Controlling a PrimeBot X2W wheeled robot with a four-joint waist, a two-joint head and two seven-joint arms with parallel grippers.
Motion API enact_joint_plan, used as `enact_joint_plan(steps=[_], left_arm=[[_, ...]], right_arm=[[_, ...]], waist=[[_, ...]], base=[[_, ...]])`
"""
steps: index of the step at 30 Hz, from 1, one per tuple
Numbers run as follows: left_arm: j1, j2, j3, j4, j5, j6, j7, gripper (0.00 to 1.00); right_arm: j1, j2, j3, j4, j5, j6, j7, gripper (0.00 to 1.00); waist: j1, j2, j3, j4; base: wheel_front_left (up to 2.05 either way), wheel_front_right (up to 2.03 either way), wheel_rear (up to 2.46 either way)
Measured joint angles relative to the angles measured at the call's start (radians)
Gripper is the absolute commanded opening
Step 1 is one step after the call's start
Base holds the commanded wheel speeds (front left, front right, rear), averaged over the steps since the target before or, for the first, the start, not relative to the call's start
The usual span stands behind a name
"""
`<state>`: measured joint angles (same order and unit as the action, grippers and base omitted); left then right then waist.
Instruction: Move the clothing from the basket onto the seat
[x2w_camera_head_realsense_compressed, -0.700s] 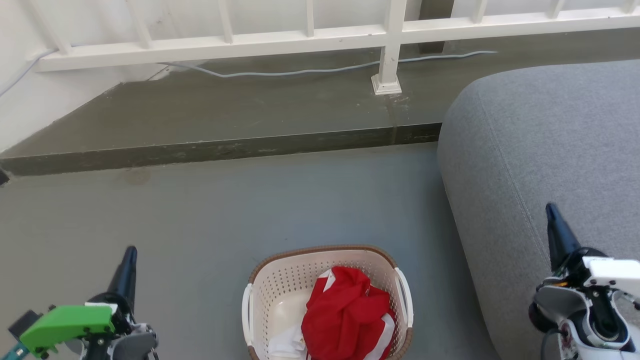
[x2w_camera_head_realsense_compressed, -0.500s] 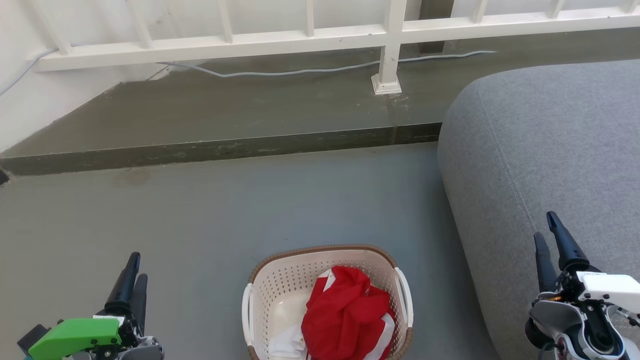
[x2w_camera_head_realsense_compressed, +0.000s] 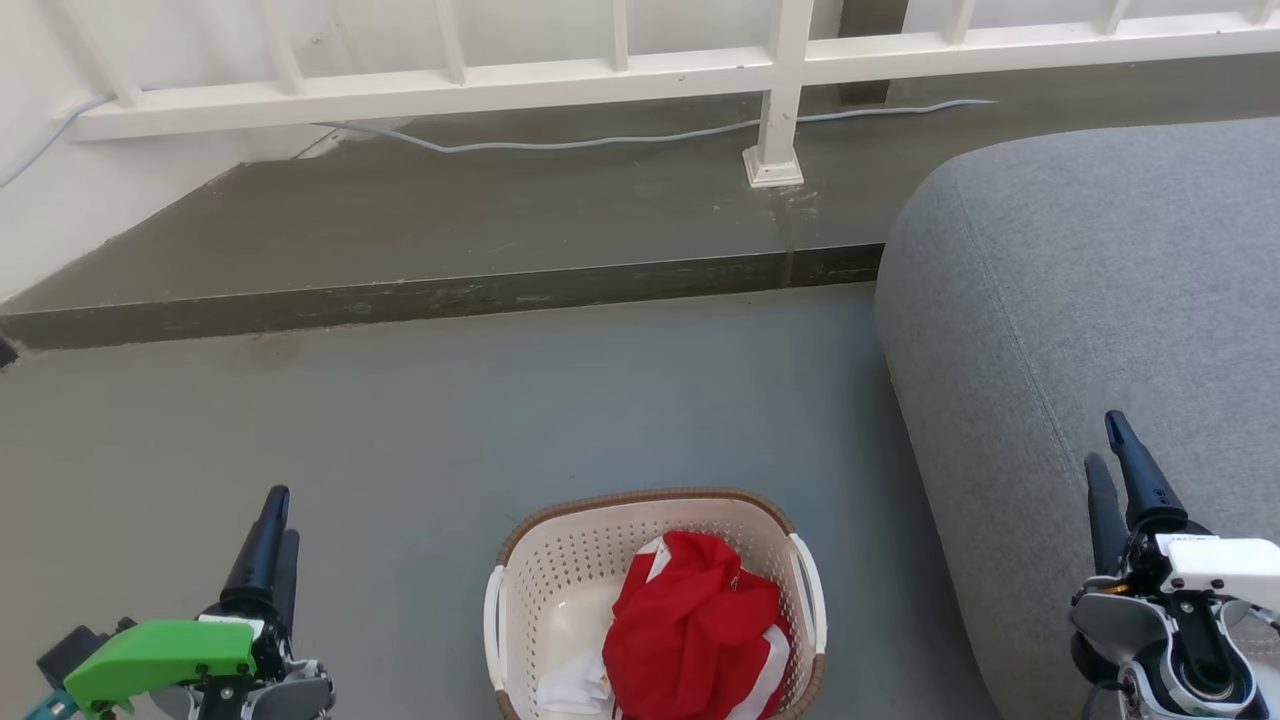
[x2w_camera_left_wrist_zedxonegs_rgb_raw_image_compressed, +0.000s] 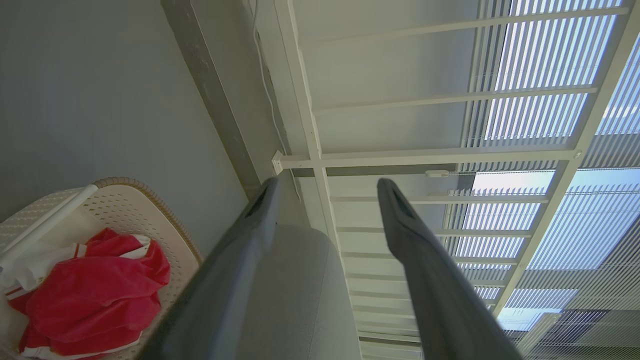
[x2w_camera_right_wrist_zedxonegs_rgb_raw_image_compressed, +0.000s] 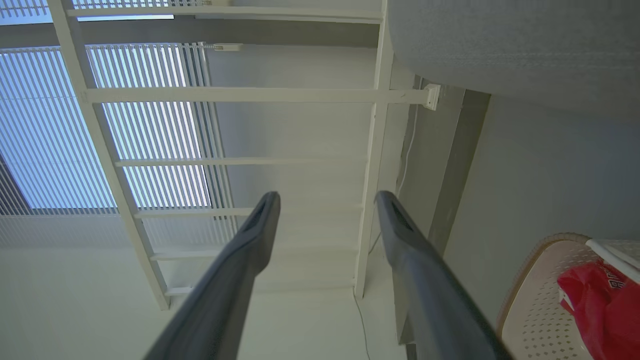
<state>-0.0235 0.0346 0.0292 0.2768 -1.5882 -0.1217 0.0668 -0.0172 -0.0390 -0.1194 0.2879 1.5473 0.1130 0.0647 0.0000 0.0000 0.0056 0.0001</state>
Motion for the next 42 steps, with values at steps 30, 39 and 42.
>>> enact_joint_plan(steps=[30,39,42], left_arm=[[-0.058,0.09,-0.13,-0.084,0.479,0.015,-0.122,1.0],[-0.065,0.107,-0.175,-0.118,0.655,0.035,-0.156,1.0],[-0.065,0.108,-0.195,-0.121,0.706,0.044,-0.165,1.0]], right_arm=[[-0.034,-0.124,0.131,-0.061,-0.482,-0.01,-0.117,1.0],[-0.038,-0.149,0.185,-0.084,-0.651,-0.027,-0.151,1.0],[-0.038,-0.152,0.198,-0.085,-0.697,-0.032,-0.161,1.0]], waist=[[0.0,0.0,-0.004,0.006],[0.0,0.0,-0.011,0.007],[0.0,0.0,-0.012,0.007]], base=[[0.0,0.0,0.0],[0.0,0.0,0.0],[0.0,0.0,0.0]])
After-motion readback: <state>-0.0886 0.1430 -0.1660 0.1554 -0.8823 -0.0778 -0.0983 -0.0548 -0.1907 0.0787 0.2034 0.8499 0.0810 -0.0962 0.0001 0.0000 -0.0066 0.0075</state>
